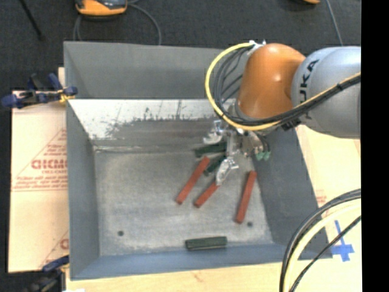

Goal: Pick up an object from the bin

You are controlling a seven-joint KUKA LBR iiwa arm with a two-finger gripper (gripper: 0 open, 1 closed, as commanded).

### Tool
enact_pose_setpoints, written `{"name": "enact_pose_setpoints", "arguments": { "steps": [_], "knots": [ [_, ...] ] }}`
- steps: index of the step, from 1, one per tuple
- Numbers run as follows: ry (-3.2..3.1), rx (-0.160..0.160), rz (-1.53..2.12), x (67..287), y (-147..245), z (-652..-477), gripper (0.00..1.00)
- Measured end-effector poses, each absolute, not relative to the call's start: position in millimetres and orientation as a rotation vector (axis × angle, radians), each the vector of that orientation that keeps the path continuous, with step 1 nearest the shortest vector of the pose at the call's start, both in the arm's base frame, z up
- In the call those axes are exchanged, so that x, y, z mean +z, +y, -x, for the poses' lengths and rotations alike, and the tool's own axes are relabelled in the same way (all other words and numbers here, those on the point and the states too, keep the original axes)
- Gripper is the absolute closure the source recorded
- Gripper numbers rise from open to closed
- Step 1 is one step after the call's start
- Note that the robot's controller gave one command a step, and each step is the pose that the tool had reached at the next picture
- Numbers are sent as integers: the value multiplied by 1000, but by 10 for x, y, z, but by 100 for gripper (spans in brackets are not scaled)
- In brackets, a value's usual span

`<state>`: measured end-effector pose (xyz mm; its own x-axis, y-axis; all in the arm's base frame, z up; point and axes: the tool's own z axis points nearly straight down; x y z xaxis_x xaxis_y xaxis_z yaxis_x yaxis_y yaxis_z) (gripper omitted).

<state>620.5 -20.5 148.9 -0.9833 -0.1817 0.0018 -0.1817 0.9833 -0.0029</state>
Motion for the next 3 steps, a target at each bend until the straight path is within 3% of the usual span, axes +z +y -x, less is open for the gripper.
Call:
{"name": "enact_pose_setpoints", "arguments": {
  "steps": [1,2,3],
  "knots": [
    [-3122,2,-473,915,-284,-6236,100],
    [-3122,2,-472,914,-284,-6236,100],
    [-3112,-1,-453,1187,-324,-6273,100]
  ]
}}
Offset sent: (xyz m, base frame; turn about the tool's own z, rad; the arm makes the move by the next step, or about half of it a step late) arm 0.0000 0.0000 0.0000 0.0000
